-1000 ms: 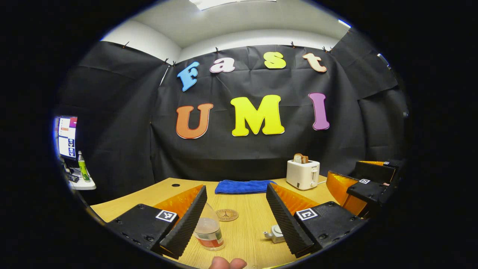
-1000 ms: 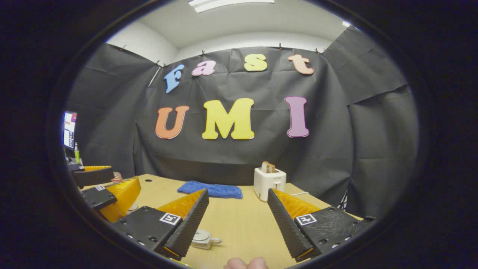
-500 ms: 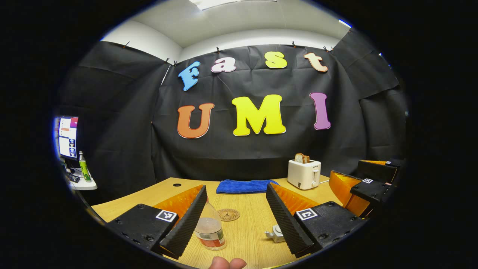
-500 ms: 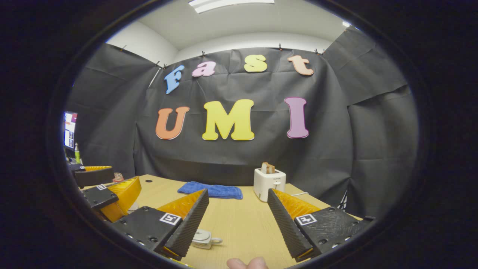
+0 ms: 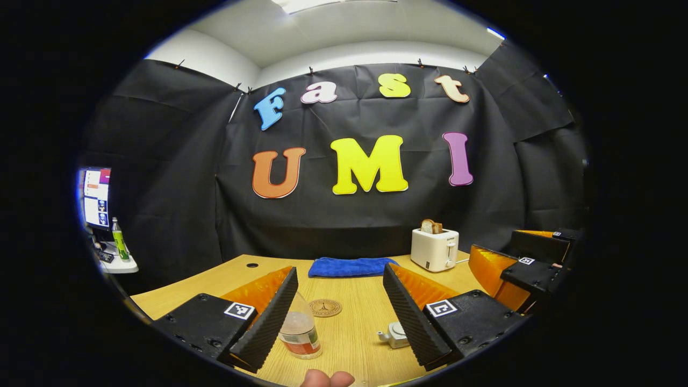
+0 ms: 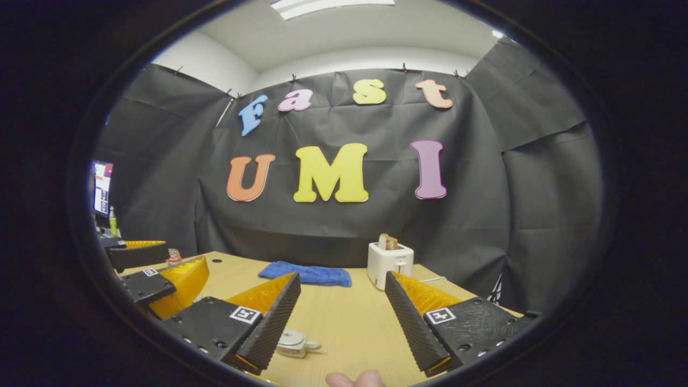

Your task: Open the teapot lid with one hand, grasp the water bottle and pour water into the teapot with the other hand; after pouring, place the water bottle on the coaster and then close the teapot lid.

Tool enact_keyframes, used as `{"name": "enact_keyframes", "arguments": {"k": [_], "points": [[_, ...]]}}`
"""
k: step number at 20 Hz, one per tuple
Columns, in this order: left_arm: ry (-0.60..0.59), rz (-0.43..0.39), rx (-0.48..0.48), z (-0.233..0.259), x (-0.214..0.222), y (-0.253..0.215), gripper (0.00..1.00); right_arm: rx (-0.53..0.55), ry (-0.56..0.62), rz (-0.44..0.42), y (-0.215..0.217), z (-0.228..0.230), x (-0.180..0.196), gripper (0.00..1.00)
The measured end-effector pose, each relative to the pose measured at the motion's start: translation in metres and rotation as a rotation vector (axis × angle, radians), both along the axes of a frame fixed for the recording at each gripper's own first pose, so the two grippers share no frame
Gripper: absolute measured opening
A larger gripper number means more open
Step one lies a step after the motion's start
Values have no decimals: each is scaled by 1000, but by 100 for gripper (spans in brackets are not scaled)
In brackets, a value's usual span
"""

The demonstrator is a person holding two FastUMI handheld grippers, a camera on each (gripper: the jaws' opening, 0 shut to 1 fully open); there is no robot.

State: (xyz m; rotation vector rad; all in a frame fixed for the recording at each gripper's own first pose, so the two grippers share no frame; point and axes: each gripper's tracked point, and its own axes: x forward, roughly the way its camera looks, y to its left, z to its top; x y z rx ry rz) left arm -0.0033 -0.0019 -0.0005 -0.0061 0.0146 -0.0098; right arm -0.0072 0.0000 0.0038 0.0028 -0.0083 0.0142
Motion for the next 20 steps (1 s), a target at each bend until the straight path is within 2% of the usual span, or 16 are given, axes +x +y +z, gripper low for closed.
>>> {"name": "enact_keyframes", "arguments": {"k": [8,13,20], "points": [[25,16,-15,-7,-13,1,100,8,20,40,0,-8,-2,95],[56,47,-11,-21,-31,24,100,17,88,115,21,-40,3,94],[85,81,-10,-37,-46,52,100,17,181,172,49,-86,20,95]]}}
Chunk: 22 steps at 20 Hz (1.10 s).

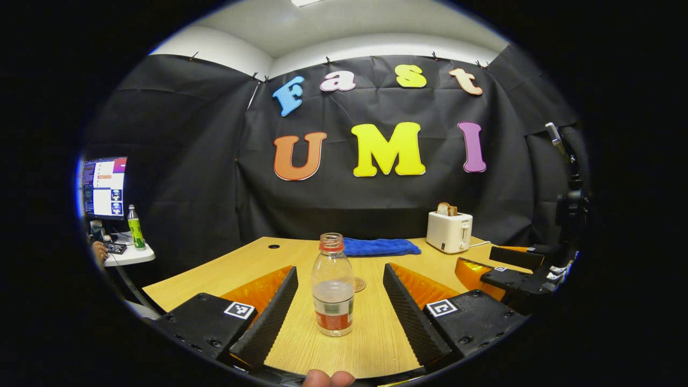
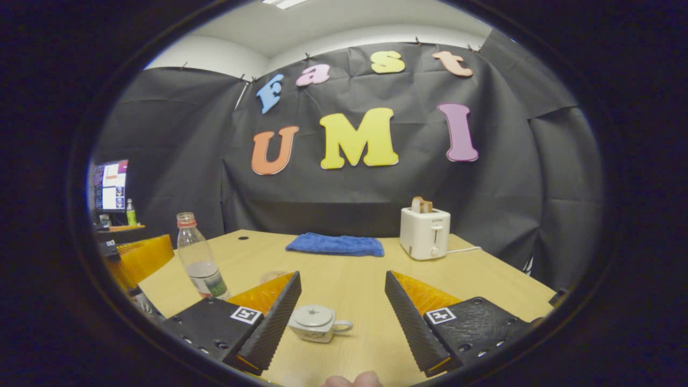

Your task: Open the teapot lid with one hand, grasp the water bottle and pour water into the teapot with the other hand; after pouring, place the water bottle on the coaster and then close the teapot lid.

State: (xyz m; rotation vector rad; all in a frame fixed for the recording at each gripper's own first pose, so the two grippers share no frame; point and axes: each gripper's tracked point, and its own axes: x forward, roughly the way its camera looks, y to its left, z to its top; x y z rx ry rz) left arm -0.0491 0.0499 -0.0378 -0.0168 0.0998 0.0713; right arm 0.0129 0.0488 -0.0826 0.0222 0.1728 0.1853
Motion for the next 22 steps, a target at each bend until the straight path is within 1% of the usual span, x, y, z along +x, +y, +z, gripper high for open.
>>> {"name": "enact_keyframes", "arguments": {"k": [1,3,7,12,13,14,15,16,17,18,19,21,22], "points": [[1,6,1,-1,-1,4,100,-6,13,9,5,-6,3,96],[8,19,-4,-4,-3,12,100,-25,39,21,15,-21,12,94],[20,46,-11,-8,-5,27,100,-39,62,23,28,-37,27,96],[41,64,-7,-18,-6,41,100,-67,85,23,41,-56,42,96],[46,69,-7,-19,-6,44,100,-69,90,19,42,-58,45,94],[52,73,-9,-21,-6,47,100,-70,93,15,43,-61,47,87],[56,77,-10,-24,-7,49,100,-68,96,13,44,-62,48,83],[59,80,-12,-25,-7,52,100,-71,103,9,45,-65,50,74],[62,83,-14,-26,-6,54,100,-80,112,7,45,-67,51,73],[65,85,-16,-28,-6,56,100,-85,124,15,48,-70,51,60],[66,86,-18,-29,-6,56,100,-85,133,21,49,-73,51,52],[68,86,-18,-30,-7,57,100,-97,125,28,53,-72,51,41],[70,87,-17,-31,-6,58,100,-109,119,18,53,-72,51,30]]}}
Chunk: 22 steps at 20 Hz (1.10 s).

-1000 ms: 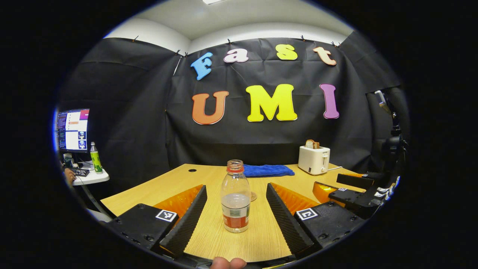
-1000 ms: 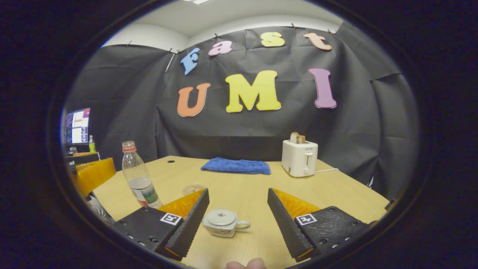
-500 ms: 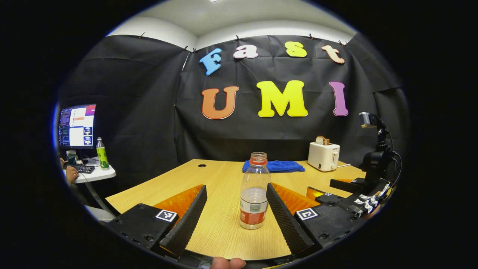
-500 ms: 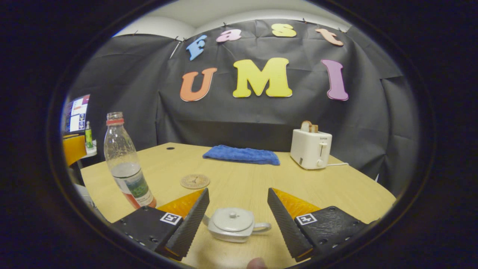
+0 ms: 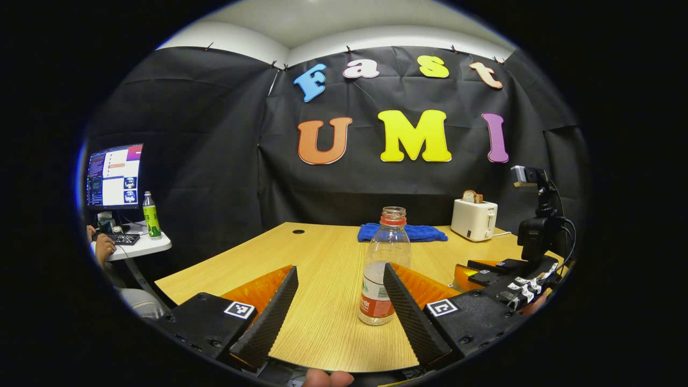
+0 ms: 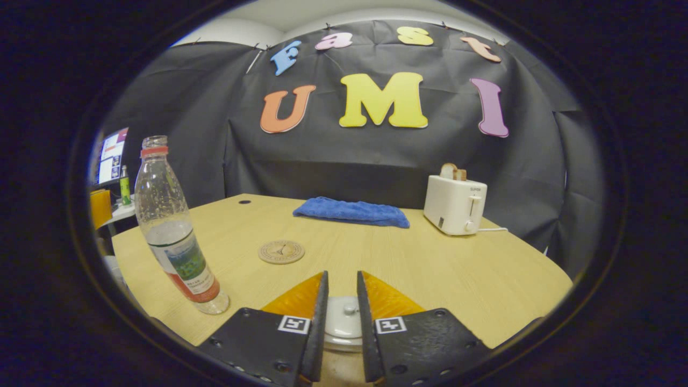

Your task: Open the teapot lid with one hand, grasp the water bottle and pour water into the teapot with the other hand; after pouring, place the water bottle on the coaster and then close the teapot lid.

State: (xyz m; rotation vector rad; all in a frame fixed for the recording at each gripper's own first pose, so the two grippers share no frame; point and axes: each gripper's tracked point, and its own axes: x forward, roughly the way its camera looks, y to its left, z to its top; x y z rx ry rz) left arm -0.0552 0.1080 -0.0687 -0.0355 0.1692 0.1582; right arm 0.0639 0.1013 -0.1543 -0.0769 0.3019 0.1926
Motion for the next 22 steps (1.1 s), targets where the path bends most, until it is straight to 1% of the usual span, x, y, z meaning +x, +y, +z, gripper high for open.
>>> {"name": "enact_keyframes", "arguments": {"k": [2,3,5,7,8,10,13,14,15,18,22], "points": [[3,3,0,-2,-1,3,100,-5,0,-5,-1,-2,1,23],[4,4,-4,-3,0,4,100,-21,-6,-22,-4,-2,4,22],[4,7,-10,-4,0,4,100,-15,4,-14,-7,-2,2,3],[4,6,-16,-5,1,5,100,-20,2,4,-6,-4,3,3],[5,3,-20,-6,1,4,100,-20,-1,8,-4,-2,4,0],[11,-10,-24,-10,1,0,100,-24,-11,18,-5,1,1,1],[42,-12,-19,-21,3,0,100,14,-19,28,-4,8,3,0],[52,-20,-25,-25,3,-2,100,26,-28,28,-4,14,4,2],[54,-32,-34,-28,3,-5,100,35,-37,29,-6,20,5,0],[87,-94,-64,-42,7,-20,100,56,-51,34,-11,34,3,0],[138,-168,-114,-61,14,-41,100,52,-68,28,-23,44,-3,0]]}}
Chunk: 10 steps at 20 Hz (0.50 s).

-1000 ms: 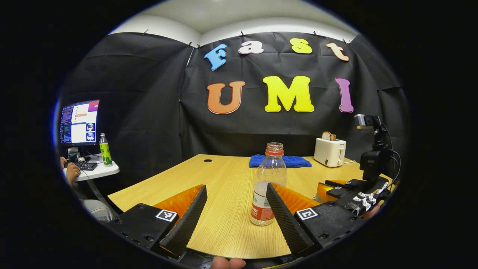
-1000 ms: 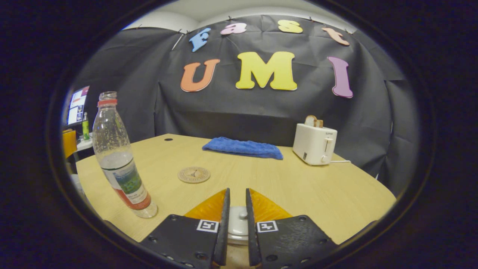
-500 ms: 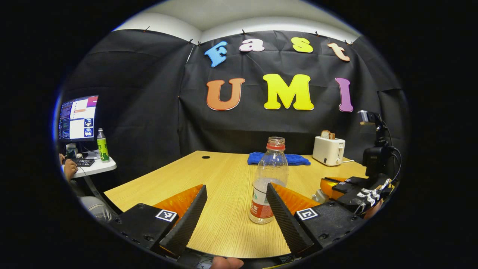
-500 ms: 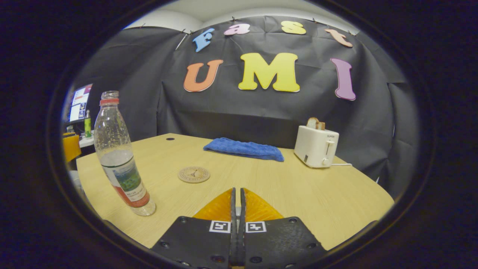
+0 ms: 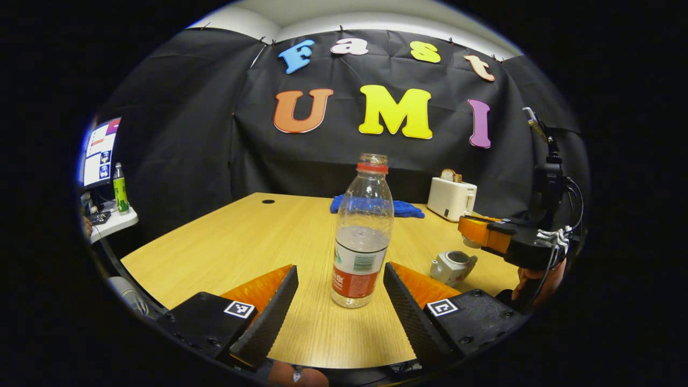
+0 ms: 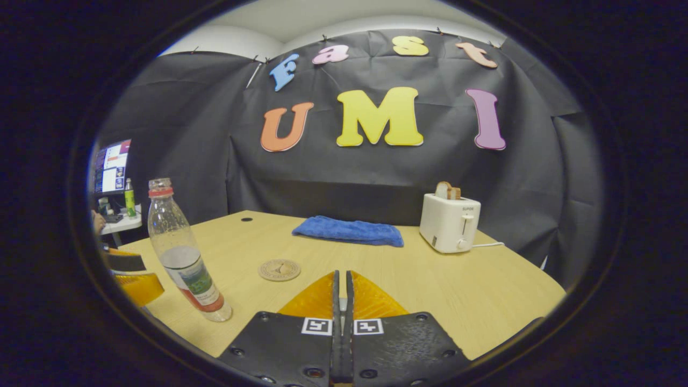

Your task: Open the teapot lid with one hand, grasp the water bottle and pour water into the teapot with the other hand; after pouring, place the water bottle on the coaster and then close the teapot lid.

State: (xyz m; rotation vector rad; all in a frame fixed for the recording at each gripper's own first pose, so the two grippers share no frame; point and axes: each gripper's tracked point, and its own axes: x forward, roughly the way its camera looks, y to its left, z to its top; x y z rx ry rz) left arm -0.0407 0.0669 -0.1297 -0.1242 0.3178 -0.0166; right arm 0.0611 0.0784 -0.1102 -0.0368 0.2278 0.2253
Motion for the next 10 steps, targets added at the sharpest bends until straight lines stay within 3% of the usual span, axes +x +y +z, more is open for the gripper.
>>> {"name": "enact_keyframes", "arguments": {"k": [10], "points": [[56,-25,29,-31,33,-11,100,-37,-7,-12,-28,3,-8,0]]}}
